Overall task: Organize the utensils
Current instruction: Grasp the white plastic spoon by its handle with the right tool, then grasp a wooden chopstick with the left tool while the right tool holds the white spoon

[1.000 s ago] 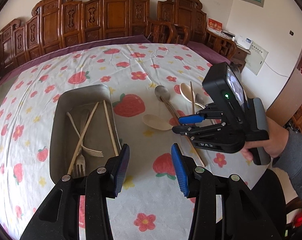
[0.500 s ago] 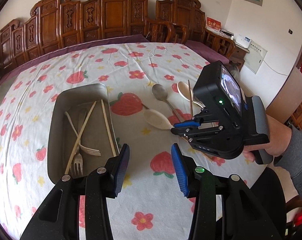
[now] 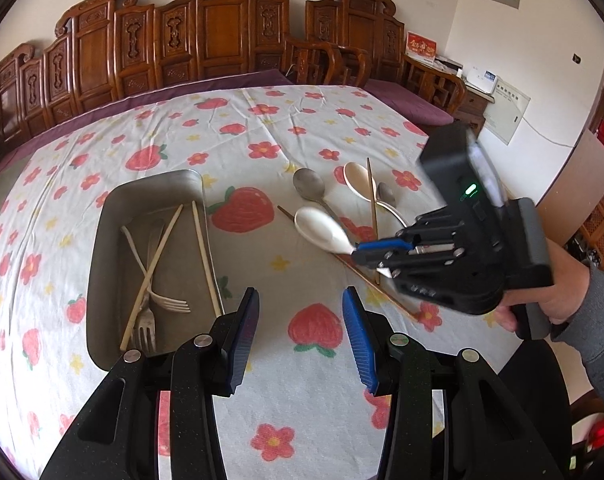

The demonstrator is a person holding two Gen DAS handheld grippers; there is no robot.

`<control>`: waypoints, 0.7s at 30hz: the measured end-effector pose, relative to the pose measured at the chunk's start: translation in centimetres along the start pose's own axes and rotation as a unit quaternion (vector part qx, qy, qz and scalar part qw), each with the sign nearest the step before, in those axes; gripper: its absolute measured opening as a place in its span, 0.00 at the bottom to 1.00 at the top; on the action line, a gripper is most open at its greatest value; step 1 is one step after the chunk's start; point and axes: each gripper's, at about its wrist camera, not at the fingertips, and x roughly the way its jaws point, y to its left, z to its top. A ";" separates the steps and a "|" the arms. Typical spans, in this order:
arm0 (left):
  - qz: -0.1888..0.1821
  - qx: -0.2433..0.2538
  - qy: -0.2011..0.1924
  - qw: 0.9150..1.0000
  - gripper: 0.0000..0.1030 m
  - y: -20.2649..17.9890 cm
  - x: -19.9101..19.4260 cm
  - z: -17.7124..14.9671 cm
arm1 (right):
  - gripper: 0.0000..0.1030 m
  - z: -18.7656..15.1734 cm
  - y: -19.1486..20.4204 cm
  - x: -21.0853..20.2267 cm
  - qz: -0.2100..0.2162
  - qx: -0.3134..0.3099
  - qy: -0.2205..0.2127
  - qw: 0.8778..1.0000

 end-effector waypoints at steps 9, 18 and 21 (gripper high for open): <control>-0.005 -0.001 0.010 1.000 0.40 -2.0 2.2 1.1 | 0.08 -2.3 -3.0 -4.3 -0.028 0.064 -0.034 0.997; -0.003 -0.034 0.057 0.998 0.40 -3.6 7.9 2.7 | 0.08 -5.0 -5.0 -6.2 -0.036 0.105 -0.049 0.993; 0.007 -0.047 0.077 0.996 0.40 -3.6 9.8 3.2 | 0.08 -5.1 -5.2 -6.1 -0.036 0.105 -0.049 0.993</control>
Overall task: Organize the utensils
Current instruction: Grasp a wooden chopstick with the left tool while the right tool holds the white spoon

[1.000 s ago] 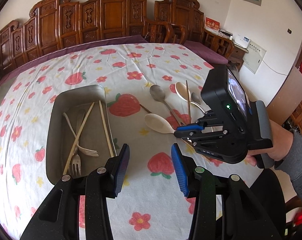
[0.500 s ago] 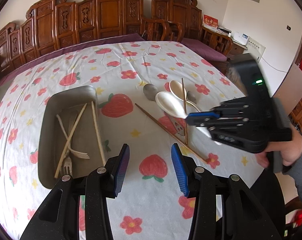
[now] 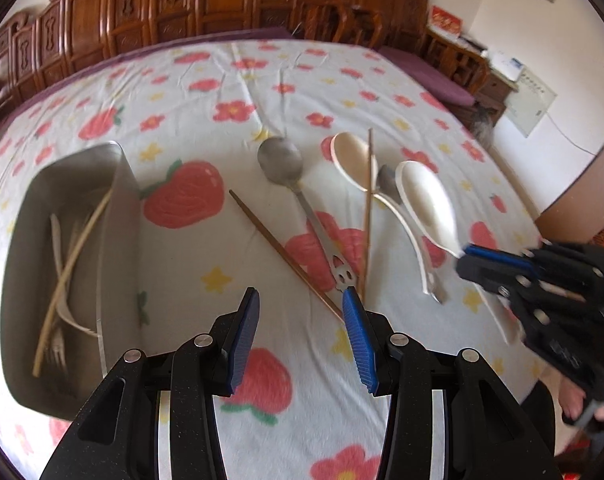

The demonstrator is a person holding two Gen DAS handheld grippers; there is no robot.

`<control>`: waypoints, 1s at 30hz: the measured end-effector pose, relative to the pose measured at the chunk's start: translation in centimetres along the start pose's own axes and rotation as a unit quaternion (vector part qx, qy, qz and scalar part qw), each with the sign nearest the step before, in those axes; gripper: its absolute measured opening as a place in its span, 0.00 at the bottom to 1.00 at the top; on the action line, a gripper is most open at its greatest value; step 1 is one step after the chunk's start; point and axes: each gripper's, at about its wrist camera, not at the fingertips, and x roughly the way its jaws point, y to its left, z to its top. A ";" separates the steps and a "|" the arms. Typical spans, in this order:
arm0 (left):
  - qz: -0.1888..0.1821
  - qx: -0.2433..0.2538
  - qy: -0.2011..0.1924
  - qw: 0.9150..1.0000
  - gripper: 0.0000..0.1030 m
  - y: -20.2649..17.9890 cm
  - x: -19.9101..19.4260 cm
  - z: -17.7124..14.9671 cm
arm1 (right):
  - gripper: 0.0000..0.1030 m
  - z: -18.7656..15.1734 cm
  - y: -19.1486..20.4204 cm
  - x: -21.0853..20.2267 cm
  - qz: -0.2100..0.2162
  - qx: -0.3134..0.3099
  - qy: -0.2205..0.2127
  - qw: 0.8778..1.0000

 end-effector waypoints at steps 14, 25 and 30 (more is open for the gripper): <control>0.038 -0.050 0.075 0.995 0.16 -1.2 5.2 2.6 | 0.08 0.0 -1.6 -0.3 0.001 0.014 0.000 1.000; 0.085 -0.016 0.083 0.993 0.13 -1.8 5.2 1.7 | 0.08 0.0 -1.1 -0.3 0.001 0.008 0.001 1.000; 0.072 -0.032 0.080 0.994 0.04 -0.9 4.6 1.2 | 0.08 -0.1 -0.9 -0.4 0.001 0.005 0.001 1.000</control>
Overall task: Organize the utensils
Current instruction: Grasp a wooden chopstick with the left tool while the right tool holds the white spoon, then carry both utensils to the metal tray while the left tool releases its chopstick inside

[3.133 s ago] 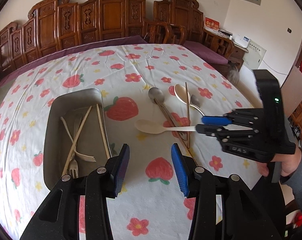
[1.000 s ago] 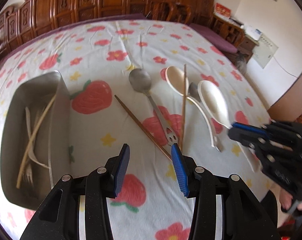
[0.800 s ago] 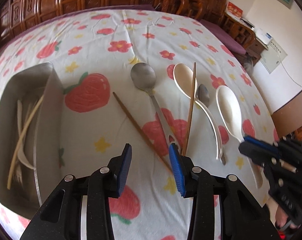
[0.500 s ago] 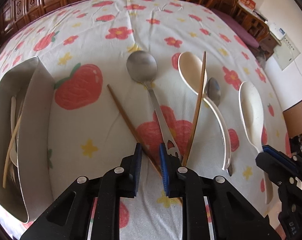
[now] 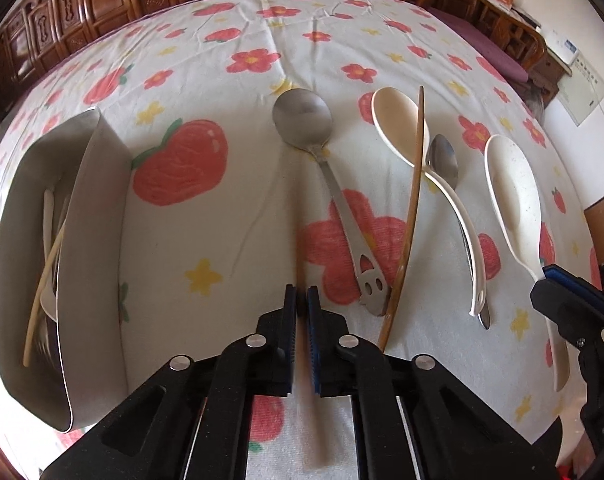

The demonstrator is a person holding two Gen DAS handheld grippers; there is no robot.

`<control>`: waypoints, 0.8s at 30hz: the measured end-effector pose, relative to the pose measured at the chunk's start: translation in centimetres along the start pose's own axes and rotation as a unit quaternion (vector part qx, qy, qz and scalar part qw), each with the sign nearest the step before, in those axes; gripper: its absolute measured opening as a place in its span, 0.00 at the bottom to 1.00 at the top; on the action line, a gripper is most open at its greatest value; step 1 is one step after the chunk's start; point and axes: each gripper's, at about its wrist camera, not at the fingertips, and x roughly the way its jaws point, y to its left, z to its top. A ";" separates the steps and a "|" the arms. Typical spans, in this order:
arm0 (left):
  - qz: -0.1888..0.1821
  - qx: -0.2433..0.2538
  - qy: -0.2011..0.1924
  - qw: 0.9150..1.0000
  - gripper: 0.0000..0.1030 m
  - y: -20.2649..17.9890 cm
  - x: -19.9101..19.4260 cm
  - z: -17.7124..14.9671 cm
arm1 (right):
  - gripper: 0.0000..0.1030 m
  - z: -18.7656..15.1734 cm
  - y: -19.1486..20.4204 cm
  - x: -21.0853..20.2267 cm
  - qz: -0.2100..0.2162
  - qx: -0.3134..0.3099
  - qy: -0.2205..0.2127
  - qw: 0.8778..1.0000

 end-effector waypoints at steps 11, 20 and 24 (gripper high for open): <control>0.001 0.010 -0.046 0.999 0.04 1.6 -3.9 -1.1 | 0.08 0.6 1.2 -1.2 0.011 -0.001 -0.017 1.000; 0.010 0.035 -0.100 0.994 0.04 2.4 -9.3 -0.9 | 0.08 1.3 3.0 -3.2 0.020 -0.009 -0.045 0.999; 0.014 0.041 -0.115 0.992 0.04 3.0 -10.9 -0.8 | 0.08 1.5 3.7 -3.6 0.024 -0.013 -0.052 0.998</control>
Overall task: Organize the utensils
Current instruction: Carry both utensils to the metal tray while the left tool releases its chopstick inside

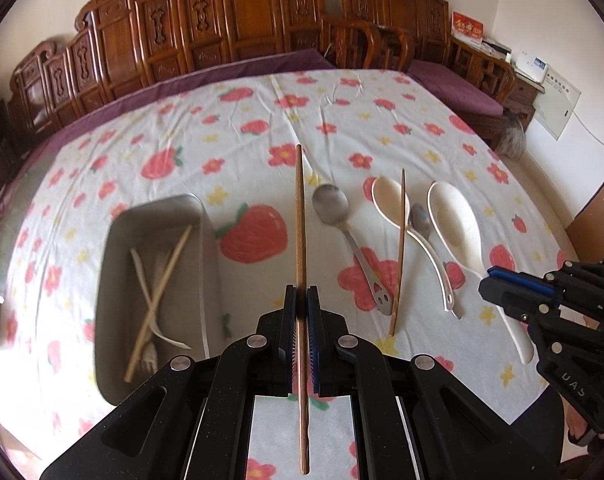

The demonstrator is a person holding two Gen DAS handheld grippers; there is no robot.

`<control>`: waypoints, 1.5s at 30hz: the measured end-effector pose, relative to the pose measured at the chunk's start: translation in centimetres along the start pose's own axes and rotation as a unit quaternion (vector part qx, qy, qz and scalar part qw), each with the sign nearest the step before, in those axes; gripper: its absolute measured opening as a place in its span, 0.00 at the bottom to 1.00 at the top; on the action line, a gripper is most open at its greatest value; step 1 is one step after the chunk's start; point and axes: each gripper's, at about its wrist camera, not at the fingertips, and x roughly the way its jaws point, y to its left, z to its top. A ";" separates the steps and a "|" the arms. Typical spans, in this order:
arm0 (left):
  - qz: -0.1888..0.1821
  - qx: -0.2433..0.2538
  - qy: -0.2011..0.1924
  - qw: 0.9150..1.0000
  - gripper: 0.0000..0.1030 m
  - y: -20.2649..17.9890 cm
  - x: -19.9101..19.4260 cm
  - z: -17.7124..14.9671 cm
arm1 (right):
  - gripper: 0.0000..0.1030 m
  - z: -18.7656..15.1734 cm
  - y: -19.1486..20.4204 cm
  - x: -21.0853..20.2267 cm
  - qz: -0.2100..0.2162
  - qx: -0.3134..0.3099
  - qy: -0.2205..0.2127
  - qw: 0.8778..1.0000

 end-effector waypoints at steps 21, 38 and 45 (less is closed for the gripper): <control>0.008 -0.037 -0.036 0.999 0.04 8.5 -2.1 0.9 | 0.08 2.7 4.4 -0.5 0.013 -0.024 -0.027 0.999; 0.015 -0.059 -0.018 0.998 0.04 14.3 1.7 0.4 | 0.08 5.3 9.5 3.7 0.040 -0.028 -0.014 0.999; 0.004 -0.059 -0.016 0.998 0.04 14.8 2.2 -0.2 | 0.08 5.8 10.3 5.1 0.048 -0.011 -0.010 0.999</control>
